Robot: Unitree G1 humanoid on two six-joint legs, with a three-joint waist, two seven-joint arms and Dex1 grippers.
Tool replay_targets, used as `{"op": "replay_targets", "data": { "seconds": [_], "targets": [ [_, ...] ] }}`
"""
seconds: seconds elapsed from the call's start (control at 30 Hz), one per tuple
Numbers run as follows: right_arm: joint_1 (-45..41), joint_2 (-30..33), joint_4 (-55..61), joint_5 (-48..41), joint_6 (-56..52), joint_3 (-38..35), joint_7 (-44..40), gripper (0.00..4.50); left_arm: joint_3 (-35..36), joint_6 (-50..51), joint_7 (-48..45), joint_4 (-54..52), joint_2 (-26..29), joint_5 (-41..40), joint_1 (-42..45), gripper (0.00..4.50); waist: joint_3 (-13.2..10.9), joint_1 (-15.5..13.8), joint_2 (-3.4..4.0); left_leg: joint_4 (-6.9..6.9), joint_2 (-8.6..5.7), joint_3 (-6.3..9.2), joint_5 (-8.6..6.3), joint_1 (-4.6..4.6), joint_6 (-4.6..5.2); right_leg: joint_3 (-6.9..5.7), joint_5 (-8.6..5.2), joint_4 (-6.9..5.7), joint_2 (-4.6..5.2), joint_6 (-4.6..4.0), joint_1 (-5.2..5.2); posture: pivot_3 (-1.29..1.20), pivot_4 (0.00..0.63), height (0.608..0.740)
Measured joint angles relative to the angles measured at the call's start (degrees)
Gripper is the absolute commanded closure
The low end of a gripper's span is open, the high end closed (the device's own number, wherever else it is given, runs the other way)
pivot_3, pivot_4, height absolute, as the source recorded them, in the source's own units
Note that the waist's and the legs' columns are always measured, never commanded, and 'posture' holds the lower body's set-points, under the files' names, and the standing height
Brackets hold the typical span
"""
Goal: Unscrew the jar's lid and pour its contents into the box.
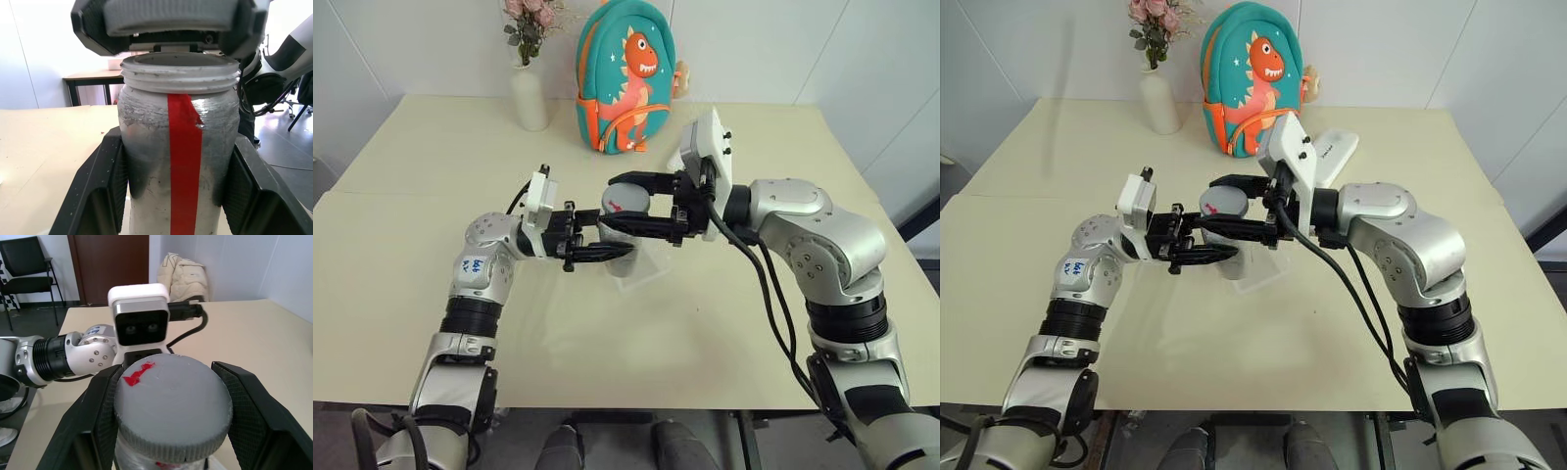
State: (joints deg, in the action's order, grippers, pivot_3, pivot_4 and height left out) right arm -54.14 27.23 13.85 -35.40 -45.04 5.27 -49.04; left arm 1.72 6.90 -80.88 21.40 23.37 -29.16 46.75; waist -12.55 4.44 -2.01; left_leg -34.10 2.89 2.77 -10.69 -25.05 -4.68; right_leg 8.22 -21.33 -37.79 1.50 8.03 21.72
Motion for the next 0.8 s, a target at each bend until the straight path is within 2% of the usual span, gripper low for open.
{"op": "replay_targets", "data": {
  "seconds": [0.2,0.43,0.7,0.8],
  "targets": [
    [-2.7,5.2,-6.6,3.1,3.0,-2.6,-0.5,1.96,0.6,0.0,0.1,0.0,2.5,0.0,-0.1,2.32,0.0,0.0,0.0,0.01,0.0,-0.01,0.0,0.0,0.0,0.0,0.0,0.03,0.01,0.0,0.0,0.0,0.15,0.74],
    [-1.1,9.8,-12.6,7.2,6.4,-5.8,-0.1,1.96,3.1,0.7,1.4,-0.1,5.9,0.0,-0.2,2.32,0.0,0.1,0.03,0.06,0.0,-0.02,0.0,-0.01,0.0,0.01,0.0,0.07,0.01,0.0,0.01,0.0,0.15,0.74],
    [12.4,10.1,-12.7,10.8,6.6,-7.8,5.4,1.96,7.3,2.1,3.8,1.2,8.7,-0.2,-0.1,2.32,0.0,-0.1,0.04,0.02,-0.02,-0.02,0.0,-0.02,0.0,0.01,0.0,0.04,0.01,0.0,0.0,0.0,0.15,0.74],
    [19.2,7.6,-11.7,11.4,7.3,-10.6,9.6,1.96,8.3,3.3,4.6,2.9,9.3,-0.2,0.1,2.32,0.0,-0.1,0.04,0.02,-0.02,-0.02,0.01,-0.01,0.01,0.01,0.0,0.03,0.0,0.0,-0.01,0.0,0.15,0.74]
  ]
}}
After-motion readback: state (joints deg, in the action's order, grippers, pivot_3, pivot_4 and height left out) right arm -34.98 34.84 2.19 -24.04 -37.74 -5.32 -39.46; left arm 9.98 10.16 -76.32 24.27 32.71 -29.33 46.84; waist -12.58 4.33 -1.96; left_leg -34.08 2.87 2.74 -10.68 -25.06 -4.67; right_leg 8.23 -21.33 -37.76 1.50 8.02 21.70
